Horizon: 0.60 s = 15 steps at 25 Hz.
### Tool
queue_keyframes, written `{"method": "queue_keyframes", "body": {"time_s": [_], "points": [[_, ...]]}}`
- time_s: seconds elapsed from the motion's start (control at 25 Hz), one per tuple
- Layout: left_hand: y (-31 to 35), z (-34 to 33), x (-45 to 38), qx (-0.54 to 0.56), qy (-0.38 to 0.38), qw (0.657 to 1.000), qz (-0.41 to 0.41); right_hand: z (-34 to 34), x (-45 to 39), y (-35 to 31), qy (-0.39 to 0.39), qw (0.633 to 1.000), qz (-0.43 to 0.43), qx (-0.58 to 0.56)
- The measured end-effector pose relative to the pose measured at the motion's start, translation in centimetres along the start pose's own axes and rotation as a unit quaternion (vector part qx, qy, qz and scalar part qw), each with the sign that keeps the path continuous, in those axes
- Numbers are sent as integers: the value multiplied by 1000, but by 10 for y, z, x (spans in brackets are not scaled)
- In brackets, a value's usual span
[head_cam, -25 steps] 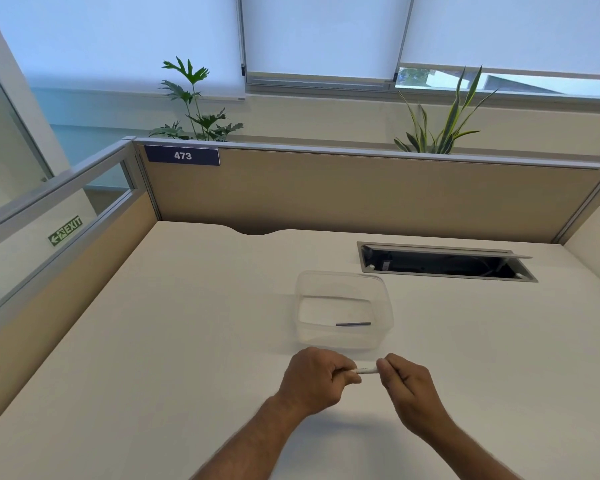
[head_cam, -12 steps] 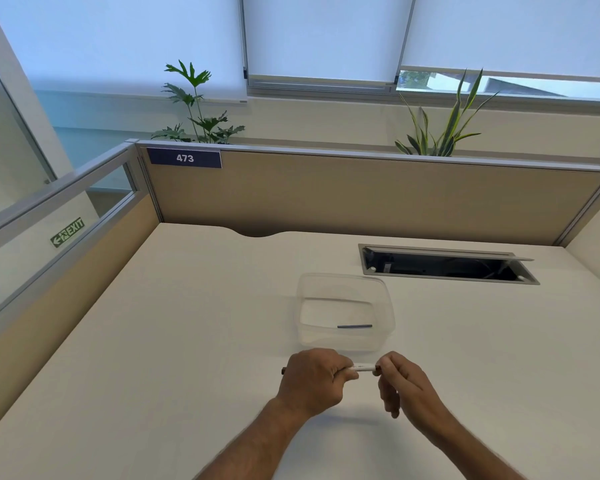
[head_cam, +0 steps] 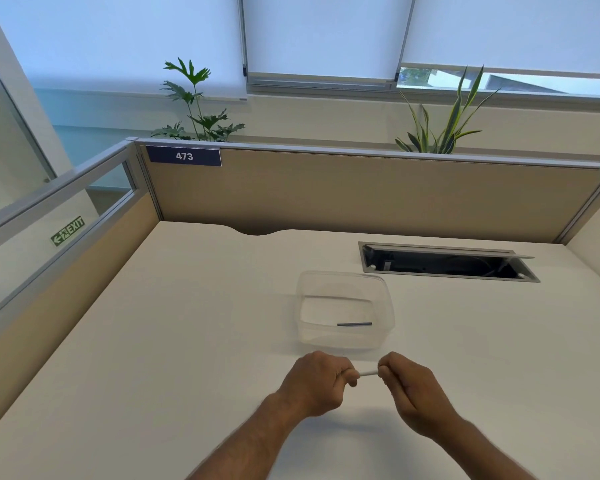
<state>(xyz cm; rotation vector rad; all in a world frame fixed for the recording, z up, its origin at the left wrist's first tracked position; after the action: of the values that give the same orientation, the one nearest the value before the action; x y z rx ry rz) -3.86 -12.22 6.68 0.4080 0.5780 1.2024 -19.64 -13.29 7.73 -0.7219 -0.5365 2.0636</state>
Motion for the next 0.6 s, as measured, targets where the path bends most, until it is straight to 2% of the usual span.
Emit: {"method": "queue_keyframes", "body": {"time_s": [0.12, 0.28, 0.6], "points": [[3, -4, 1, 16, -13, 1000, -13, 2, 0, -7, 28, 999, 25, 9], [5, 1, -1, 17, 24, 999, -30, 5, -4, -5, 69, 997, -22, -36], [6, 8, 0, 2, 81, 995, -49, 0, -7, 0, 57, 989, -87, -109]]}}
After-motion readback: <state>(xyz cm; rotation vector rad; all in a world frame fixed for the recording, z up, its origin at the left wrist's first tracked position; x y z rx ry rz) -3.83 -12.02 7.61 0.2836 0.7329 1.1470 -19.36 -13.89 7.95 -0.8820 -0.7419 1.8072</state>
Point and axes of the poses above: each hand's wrist, its own x-axis away from the middle knuckle, its own z-axis out of the back of the hand, y = z × x, the point moved 8 cm from there along -x, towards the middle knuckle, and after that the axes turned 1 degree about -z, right-handed, at the moved point
